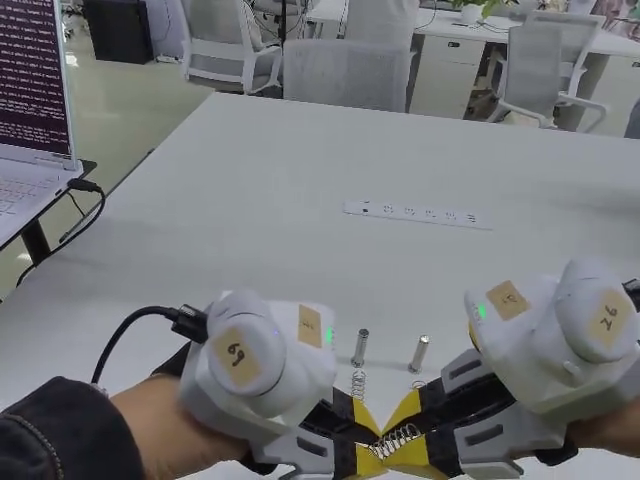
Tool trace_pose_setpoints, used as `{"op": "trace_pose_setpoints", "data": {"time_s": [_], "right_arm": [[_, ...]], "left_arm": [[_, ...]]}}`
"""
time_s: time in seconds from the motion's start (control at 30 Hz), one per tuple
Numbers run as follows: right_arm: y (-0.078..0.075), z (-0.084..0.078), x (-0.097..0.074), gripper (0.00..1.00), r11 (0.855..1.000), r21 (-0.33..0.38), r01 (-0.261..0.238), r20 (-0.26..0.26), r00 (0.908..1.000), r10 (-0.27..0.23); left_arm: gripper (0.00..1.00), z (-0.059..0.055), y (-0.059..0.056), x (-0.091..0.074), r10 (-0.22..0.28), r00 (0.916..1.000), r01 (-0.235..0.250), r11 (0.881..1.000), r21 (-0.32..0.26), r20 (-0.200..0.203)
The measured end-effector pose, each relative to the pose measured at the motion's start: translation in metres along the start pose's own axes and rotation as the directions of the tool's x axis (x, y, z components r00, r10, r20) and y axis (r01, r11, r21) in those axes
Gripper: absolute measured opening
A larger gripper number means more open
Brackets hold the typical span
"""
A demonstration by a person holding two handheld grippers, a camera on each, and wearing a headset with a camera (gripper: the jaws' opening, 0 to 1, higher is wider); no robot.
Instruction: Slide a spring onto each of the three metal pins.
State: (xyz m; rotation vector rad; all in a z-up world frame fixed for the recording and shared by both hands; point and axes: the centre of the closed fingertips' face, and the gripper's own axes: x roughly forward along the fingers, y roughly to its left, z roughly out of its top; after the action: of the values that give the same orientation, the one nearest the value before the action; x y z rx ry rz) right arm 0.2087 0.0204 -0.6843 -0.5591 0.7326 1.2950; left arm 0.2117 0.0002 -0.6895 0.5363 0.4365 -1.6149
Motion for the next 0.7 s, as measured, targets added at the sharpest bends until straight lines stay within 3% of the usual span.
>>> {"op": "trace_pose_setpoints", "data": {"time_s": [0.2, 0.43, 0.7], "right_arm": [[-0.001, -0.002, -0.001, 0.08, 1.000, -0.007, -0.021, -0.042, 0.9989, 0.020], [-0.004, -0.002, -0.003, 0.08, 0.999, -0.019, -0.032, -0.082, 0.9961, 0.031], [-0.007, -0.001, -0.007, 0.08, 0.998, -0.041, -0.039, -0.119, 0.9923, 0.034]], "left_arm": [[0.02, 0.001, 0.000, 0.002, 0.004, 0.9999, -0.004, 1.000, -0.014, 0.014], [0.06, 0.002, 0.005, -0.001, 0.022, 0.9986, -0.018, 0.997, -0.071, 0.049], [0.11, -0.001, 0.012, -0.018, 0.080, 0.9934, -0.069, 0.989, -0.133, 0.082]]}}
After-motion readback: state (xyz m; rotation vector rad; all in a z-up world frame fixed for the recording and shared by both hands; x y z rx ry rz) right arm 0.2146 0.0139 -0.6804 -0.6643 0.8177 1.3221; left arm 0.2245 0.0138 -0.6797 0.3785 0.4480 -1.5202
